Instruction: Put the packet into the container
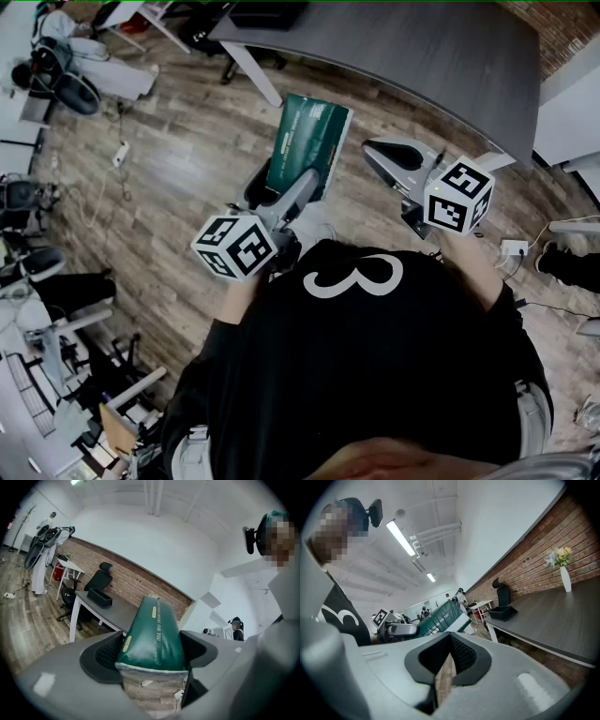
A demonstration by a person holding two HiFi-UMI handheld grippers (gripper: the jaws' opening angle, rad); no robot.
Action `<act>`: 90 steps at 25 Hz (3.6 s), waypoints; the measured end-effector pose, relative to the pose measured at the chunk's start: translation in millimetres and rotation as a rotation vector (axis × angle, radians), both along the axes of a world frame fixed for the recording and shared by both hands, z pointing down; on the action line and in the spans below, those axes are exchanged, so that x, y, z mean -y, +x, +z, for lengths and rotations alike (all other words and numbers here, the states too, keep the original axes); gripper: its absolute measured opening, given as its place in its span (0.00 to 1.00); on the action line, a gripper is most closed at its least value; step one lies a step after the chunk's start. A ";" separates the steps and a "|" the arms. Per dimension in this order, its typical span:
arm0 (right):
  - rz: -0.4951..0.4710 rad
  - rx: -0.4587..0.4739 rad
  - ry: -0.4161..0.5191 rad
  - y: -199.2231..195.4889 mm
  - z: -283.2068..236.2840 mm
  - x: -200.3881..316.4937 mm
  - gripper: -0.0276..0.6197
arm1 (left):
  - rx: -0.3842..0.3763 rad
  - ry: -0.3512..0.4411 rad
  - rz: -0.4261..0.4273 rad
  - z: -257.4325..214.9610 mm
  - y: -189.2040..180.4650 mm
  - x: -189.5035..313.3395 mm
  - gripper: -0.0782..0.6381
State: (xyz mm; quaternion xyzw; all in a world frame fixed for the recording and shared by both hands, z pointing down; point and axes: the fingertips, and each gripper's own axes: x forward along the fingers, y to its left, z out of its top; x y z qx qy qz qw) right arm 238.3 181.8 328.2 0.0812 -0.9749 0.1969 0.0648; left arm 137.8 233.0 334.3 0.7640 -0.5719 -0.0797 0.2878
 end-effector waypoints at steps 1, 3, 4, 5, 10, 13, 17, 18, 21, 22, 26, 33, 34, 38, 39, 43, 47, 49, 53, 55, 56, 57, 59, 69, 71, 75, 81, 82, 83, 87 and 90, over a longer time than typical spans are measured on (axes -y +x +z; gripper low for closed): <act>0.002 -0.002 -0.004 -0.8 2.8 1.2 0.04 | -0.002 -0.004 0.003 2.7 -0.5 1.3 0.67; 0.006 -0.005 -0.011 -2.4 7.1 3.8 0.04 | -0.006 -0.010 0.009 7.2 -1.7 4.0 0.67; 0.010 -0.004 -0.014 -3.3 8.2 5.1 0.04 | -0.007 -0.013 0.013 8.8 -2.5 5.1 0.67; 0.014 -0.003 -0.017 -4.4 8.8 6.1 0.04 | -0.008 -0.015 0.017 10.0 -3.7 6.1 0.67; 0.037 -0.013 -0.030 -16.3 11.2 12.0 0.04 | -0.022 -0.022 0.033 13.0 -16.8 12.7 0.67; 0.058 -0.013 -0.038 -30.0 10.1 18.4 0.04 | -0.027 -0.024 0.049 13.2 -31.0 19.5 0.67; 0.073 -0.010 -0.060 -54.1 6.0 24.8 0.05 | -0.044 -0.011 0.062 8.5 -54.9 27.2 0.67; 0.075 -0.009 -0.061 -60.8 4.7 25.8 0.05 | -0.047 -0.008 0.067 7.7 -60.8 29.0 0.67; 0.077 -0.015 -0.055 -81.1 3.6 27.9 0.05 | -0.052 0.007 0.079 6.5 -79.5 35.2 0.67; 0.077 -0.021 -0.052 -87.7 4.6 29.4 0.05 | -0.052 0.013 0.083 6.5 -86.1 37.2 0.67; 0.083 -0.030 -0.045 -108.1 12.2 35.3 0.05 | -0.041 0.030 0.088 10.2 -108.3 41.9 0.67; 0.101 -0.008 -0.046 -128.7 13.5 44.3 0.05 | -0.060 0.043 0.078 14.2 -136.2 49.4 0.67; 0.100 -0.008 -0.052 -130.7 15.0 46.7 0.05 | -0.067 0.041 0.075 15.7 -138.7 51.5 0.67; 0.092 0.000 -0.053 -142.8 12.6 62.7 0.05 | -0.065 0.029 0.065 14.9 -150.0 64.6 0.67; 0.091 0.002 -0.054 -146.0 12.6 67.9 0.05 | -0.068 0.029 0.061 16.6 -153.5 68.9 0.67; 0.086 0.006 -0.076 -156.9 20.3 98.2 0.05 | -0.069 0.012 0.049 24.4 -164.6 94.4 0.67; 0.074 0.008 -0.108 -179.7 29.0 155.1 0.05 | -0.056 -0.028 0.040 30.6 -183.6 147.6 0.67; 0.068 0.009 -0.118 -189.0 32.2 177.7 0.05 | -0.054 -0.036 0.037 34.0 -192.2 169.7 0.67; 0.074 0.010 -0.122 -197.3 36.2 206.3 0.05 | -0.057 -0.028 0.034 37.9 -203.2 196.6 0.66; 0.078 0.010 -0.134 -206.2 36.0 238.6 0.05 | -0.046 -0.039 0.040 34.7 -212.5 227.4 0.66; 0.080 0.009 -0.140 -210.2 35.6 254.7 0.05 | -0.037 -0.044 0.042 33.0 -217.1 243.0 0.66; 0.081 0.010 -0.145 -213.0 35.2 269.1 0.05 | -0.027 -0.047 0.044 31.5 -221.1 257.1 0.66; 0.088 0.016 -0.149 -215.7 34.6 293.7 0.05 | -0.008 -0.050 0.049 29.5 -226.8 281.1 0.66; 0.119 0.042 -0.150 -222.3 33.0 365.9 0.05 | 0.036 -0.017 0.092 30.3 -240.4 354.0 0.66; 0.130 0.034 -0.153 -224.0 35.5 373.3 0.05 | 0.035 -0.021 0.109 33.1 -242.5 363.6 0.66; 0.165 0.009 -0.164 -226.8 41.8 391.6 0.05 | 0.021 -0.030 0.148 41.3 -247.5 385.9 0.66; 0.241 0.015 -0.178 -246.8 38.8 416.8 0.05 | 0.020 -0.027 0.227 44.6 -270.2 416.7 0.66; 0.252 0.016 -0.180 -251.3 38.5 420.3 0.05 | 0.027 -0.026 0.245 43.7 -274.3 422.4 0.66; 0.263 0.020 -0.181 -255.8 38.8 423.8 0.05 | 0.037 -0.025 0.263 43.9 -278.7 428.1 0.66; 0.317 0.034 -0.187 -272.3 39.2 434.1 0.05 | 0.087 -0.026 0.328 49.4 -297.8 447.7 0.66; 0.376 0.044 -0.189 -279.8 37.8 439.2 0.05 | 0.118 -0.025 0.398 48.0 -308.3 460.9 0.66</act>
